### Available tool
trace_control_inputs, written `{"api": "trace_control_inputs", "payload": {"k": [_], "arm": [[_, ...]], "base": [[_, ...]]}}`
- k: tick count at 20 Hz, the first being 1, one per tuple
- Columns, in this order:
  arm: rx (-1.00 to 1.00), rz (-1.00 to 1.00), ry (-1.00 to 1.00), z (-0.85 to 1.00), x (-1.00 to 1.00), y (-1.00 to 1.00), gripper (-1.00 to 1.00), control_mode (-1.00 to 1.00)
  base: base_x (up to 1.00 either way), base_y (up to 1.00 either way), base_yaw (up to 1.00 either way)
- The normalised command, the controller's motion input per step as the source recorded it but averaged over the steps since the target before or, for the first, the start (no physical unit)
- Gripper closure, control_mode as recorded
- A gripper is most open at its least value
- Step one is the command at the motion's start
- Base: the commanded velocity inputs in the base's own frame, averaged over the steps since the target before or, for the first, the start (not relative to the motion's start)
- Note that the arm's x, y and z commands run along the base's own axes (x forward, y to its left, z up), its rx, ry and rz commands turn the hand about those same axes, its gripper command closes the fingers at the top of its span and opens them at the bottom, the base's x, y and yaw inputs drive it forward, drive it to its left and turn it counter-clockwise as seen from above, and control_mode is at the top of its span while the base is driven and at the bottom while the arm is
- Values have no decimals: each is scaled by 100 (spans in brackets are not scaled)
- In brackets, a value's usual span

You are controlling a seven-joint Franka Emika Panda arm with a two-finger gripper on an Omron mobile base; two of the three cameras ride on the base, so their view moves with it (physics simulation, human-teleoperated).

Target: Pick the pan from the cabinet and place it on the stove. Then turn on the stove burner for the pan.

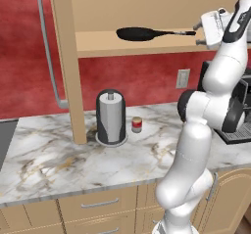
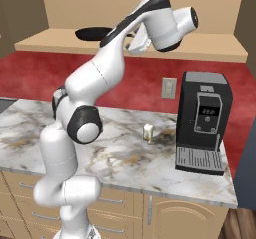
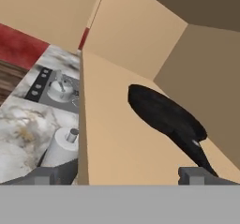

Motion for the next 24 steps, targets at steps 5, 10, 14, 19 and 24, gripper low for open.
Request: {"api": "trace_control_inputs", "payload": {"k": [5,10,14,19,24], "arm": [[-4,-11,0,-17,30,0,-100,-100],[-5,-9,0,-15,34,0,-100,-100],[-1,-7,-2,-12,32,0,-100,-100],[0,-7,-4,-14,27,4,-100,-100],[0,-7,-4,-21,25,10,-100,-100]], "base": [[0,0,0],[0,0,0],[0,0,0],[0,0,0],[0,0,0]]}}
